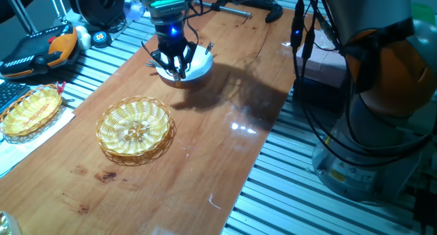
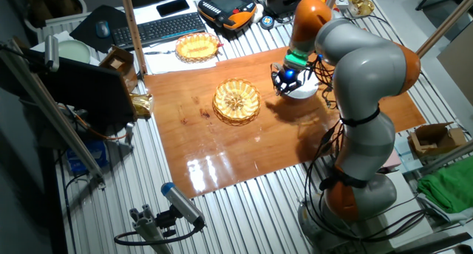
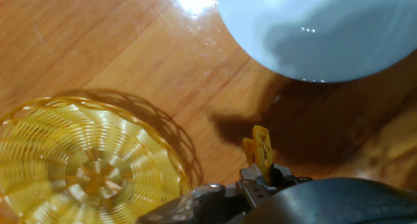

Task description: Use a clamp

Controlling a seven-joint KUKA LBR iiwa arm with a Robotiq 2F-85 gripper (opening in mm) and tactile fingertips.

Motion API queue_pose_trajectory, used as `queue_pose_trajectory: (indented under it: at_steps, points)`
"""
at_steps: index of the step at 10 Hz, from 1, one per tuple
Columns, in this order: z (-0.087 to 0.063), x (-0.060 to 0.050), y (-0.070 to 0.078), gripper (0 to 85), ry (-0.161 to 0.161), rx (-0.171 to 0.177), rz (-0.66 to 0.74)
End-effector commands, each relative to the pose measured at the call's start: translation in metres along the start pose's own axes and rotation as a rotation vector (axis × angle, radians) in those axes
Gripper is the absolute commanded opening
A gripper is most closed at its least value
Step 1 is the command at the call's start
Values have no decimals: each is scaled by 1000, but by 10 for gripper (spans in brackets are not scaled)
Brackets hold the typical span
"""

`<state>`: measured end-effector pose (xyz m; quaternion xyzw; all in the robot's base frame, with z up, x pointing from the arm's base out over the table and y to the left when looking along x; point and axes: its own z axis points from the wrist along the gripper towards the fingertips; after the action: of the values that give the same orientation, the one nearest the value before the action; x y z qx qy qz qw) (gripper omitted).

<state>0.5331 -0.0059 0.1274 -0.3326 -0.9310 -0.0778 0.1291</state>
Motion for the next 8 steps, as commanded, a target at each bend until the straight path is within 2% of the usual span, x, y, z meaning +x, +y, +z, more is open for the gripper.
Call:
queue_pose_trajectory:
  at_steps: [1, 2, 6, 7, 8]
  points:
    - [0, 0, 0, 7, 6, -3, 2]
    - [0, 0, 0, 7, 8, -3, 16]
    - [-2, 14, 27, 7, 30, -19, 95]
    - [1, 13, 35, 7, 39, -26, 106]
    - [6, 10, 38, 7, 61, -48, 120]
